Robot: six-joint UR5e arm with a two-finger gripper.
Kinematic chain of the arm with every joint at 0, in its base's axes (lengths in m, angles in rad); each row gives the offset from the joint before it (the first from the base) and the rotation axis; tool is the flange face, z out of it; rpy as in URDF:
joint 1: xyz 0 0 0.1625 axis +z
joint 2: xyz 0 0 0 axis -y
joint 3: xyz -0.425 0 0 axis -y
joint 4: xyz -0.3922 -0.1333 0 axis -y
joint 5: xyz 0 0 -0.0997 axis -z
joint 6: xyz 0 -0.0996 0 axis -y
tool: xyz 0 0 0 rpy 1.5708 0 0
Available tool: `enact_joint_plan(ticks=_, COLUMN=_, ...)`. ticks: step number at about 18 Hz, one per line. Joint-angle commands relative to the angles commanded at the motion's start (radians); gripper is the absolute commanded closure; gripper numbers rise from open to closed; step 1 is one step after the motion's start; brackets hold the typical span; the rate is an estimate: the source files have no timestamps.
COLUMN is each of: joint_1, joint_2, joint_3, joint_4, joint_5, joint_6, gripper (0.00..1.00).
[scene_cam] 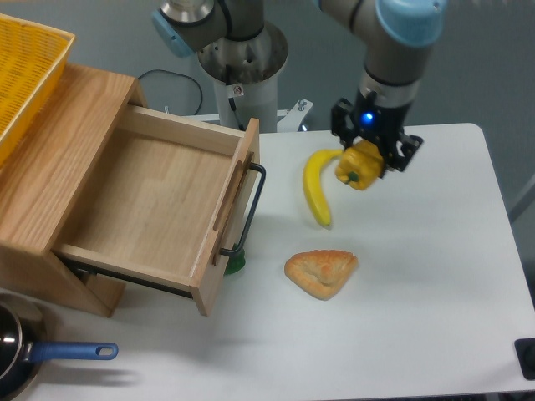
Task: Place the yellow pepper in the top drawer
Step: 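Carry the yellow pepper over the banana toward the open drawer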
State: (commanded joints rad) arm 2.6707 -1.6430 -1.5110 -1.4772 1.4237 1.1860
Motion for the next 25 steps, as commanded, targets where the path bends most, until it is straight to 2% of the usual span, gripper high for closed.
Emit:
enact_joint_plan(ticks=6, joint_1=-0.040, joint_2=0.051, joint_3=0.002, joint_4=-0.006, joint_5=-0.086, joint_6=-0.120, gripper=0.77)
enact_joint_plan(ticks=11, joint_1=-0.049, joint_2=0.083, joint_3=0.003, joint_4=-0.003, joint_5=-0.204, joint_6=-0.227, gripper=0.77)
enact_joint_plan(ticks=17, joint_1=-0.103, joint_2=0.110, joint_3=0.003, joint_4=0.000, joint_5=-0.218, joint_6=-0.327, gripper=0.77)
enact_joint_plan(ticks=25, joint_1=-0.207, joint_2=0.109, joint_3=0.002, joint_4=0.008, joint_5=-0.220, joint_6=-0.462, gripper=0.77)
